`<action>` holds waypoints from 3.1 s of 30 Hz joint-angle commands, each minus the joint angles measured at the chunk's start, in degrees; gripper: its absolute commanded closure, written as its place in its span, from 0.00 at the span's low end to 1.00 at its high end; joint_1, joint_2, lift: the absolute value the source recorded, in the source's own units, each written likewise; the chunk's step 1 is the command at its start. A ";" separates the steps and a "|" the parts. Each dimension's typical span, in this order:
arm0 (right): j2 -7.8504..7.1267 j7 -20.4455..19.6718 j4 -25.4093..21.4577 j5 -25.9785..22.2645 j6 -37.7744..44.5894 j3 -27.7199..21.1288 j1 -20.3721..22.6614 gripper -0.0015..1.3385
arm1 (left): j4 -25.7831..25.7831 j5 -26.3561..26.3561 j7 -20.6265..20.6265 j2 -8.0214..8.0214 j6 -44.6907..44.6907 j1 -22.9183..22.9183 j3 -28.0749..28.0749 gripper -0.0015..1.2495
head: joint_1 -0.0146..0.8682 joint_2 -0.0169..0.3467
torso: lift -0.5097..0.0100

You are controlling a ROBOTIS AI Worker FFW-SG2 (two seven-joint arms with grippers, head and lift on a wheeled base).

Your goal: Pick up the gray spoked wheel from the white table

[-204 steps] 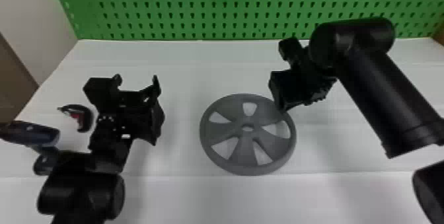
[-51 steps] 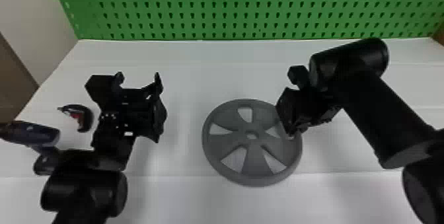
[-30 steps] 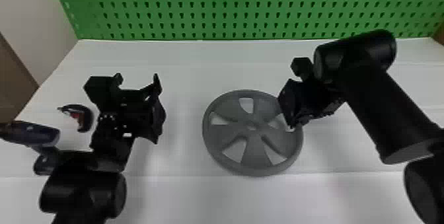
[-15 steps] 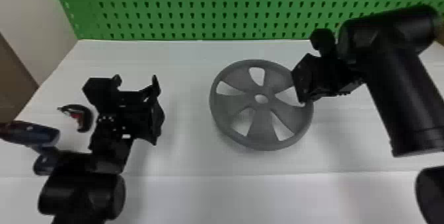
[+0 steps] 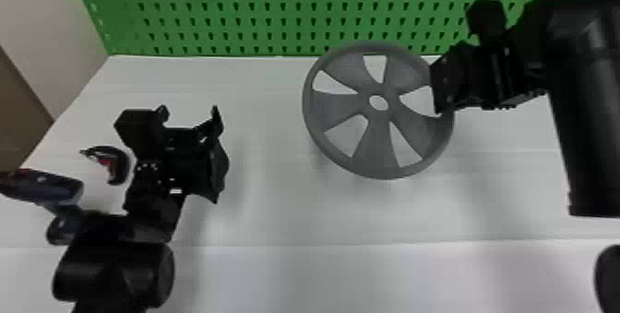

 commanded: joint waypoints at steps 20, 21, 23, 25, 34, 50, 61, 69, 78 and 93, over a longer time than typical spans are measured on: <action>3.21 0.00 -8.79 -2.97 -24.96 -10.21 13.66 0.82 | -1.32 0.18 0.00 0.00 -0.09 0.26 0.93 0.19 | 0.89 0.17 | 0.79; 3.47 0.00 -8.79 -3.06 -26.80 -10.30 14.37 0.82 | -1.41 0.18 0.00 0.00 -0.09 0.26 1.01 0.19 | 0.89 0.17 | 0.79; 4.00 0.00 -8.79 -3.32 -31.73 -10.48 15.95 0.82 | -1.49 0.18 0.00 0.00 -0.09 0.26 1.19 0.19 | 0.89 0.17 | 0.79; 4.26 0.00 -8.96 -3.41 -34.89 -10.48 17.18 0.82 | -1.67 0.18 0.00 0.00 -0.09 0.26 1.19 0.19 | 0.89 0.17 | 0.79; 6.11 -0.17 -8.87 -3.50 -53.08 -11.71 23.33 0.81 | -2.37 0.26 0.00 0.00 -0.09 -0.09 1.19 0.19 | 0.89 0.17 | 0.79; 8.92 -8.35 -8.52 -1.91 -76.37 -10.65 32.47 0.79 | -2.55 0.18 0.18 -0.09 -0.09 0.00 0.84 0.19 | 0.89 0.17 | 0.79; 9.41 -14.24 -6.94 3.62 -88.77 -8.10 36.51 0.79 | -1.49 0.53 0.44 -0.09 -0.09 -0.18 0.31 0.19 | 0.89 0.17 | 0.79; 9.41 -20.21 -6.94 8.46 -93.69 -6.08 38.71 0.79 | -0.70 0.79 0.53 -0.09 -0.09 -0.35 0.05 0.19 | 0.89 0.17 | 0.79; 9.41 -21.09 -6.94 9.16 -93.69 -4.50 39.24 0.79 | -0.61 0.88 0.53 -0.09 -0.09 -0.44 0.05 0.19 | 0.89 0.17 | 0.79; 9.41 -22.32 -3.69 9.69 -100.54 -5.99 38.71 0.79 | -0.61 1.14 0.62 -0.18 -0.09 -0.44 -0.22 0.19 | 0.89 0.17 | 0.79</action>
